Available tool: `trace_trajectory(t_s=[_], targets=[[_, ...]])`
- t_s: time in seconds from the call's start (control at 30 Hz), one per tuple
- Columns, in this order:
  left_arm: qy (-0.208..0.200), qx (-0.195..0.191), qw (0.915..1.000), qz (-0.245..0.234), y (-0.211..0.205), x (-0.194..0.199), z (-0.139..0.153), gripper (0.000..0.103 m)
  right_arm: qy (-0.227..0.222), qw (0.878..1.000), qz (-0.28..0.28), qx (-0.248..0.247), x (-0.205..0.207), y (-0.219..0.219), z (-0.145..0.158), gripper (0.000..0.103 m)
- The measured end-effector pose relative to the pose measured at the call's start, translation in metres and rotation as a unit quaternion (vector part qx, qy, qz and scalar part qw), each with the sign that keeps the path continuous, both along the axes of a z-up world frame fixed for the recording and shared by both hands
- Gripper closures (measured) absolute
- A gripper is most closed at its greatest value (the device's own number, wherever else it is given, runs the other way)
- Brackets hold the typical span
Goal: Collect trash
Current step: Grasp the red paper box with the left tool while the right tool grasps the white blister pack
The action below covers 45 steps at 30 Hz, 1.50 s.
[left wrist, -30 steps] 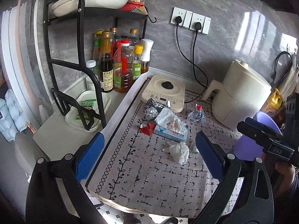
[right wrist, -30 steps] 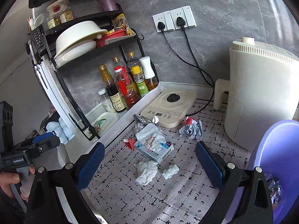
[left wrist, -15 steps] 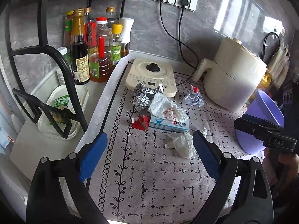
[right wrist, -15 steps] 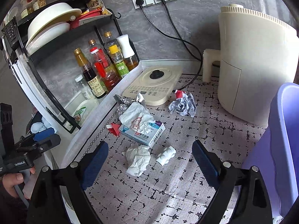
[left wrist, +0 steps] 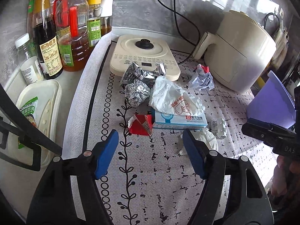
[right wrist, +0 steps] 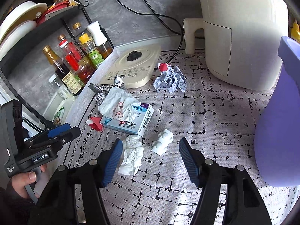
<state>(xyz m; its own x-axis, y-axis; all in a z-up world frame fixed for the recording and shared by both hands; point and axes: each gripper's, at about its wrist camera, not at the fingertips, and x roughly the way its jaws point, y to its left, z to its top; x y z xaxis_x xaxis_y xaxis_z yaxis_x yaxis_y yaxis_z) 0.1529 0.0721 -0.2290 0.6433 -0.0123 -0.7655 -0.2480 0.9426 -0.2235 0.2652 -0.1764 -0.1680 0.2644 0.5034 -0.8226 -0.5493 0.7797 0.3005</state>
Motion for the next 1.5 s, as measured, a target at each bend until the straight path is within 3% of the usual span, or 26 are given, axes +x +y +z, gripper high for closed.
trace_trajectory(t_s=[0.33, 0.5, 0.67, 0.77, 0.83, 0.9, 0.93, 1.23, 1.5], targets=[[0.033, -0.003, 0.9992, -0.023, 0.017, 0.033, -0.028, 0.037, 0.005, 0.999, -0.030, -0.024, 0.008, 0.011, -0.010, 0.043], [0.053, -0.002, 0.9982, -0.029, 0.020, 0.044, -0.041, 0.045, 0.032, 0.998, -0.031, -0.041, 0.019, 0.019, -0.026, 0.054], [0.052, 0.025, 0.9975, -0.040, 0.013, 0.050, -0.042, 0.046, 0.042, 0.997, -0.018, -0.061, 0.025, 0.031, -0.039, 0.055], [0.061, 0.069, 0.9948, -0.043, 0.004, 0.054, -0.043, 0.053, 0.046, 0.997, -0.009, -0.068, 0.026, 0.037, -0.048, 0.055], [0.067, 0.084, 0.9935, -0.038, 0.003, 0.054, -0.043, 0.066, 0.049, 0.996, -0.003, -0.075, 0.026, 0.040, -0.055, 0.061], [0.070, 0.066, 0.9946, -0.039, 0.007, 0.052, -0.041, 0.069, 0.061, 0.995, 0.003, -0.082, 0.026, 0.041, -0.062, 0.072], [0.071, 0.053, 0.9952, -0.041, 0.009, 0.051, -0.039, 0.069, 0.060, 0.995, 0.004, -0.081, 0.025, 0.041, -0.062, 0.072], [0.026, 0.038, 0.9988, -0.019, -0.001, 0.025, 0.004, 0.069, 0.033, 0.998, 0.020, -0.046, 0.018, 0.029, -0.029, 0.072], [-0.023, 0.033, 0.9992, 0.004, -0.027, 0.008, 0.050, 0.069, -0.007, 0.999, 0.047, 0.010, 0.018, 0.007, 0.031, 0.072]])
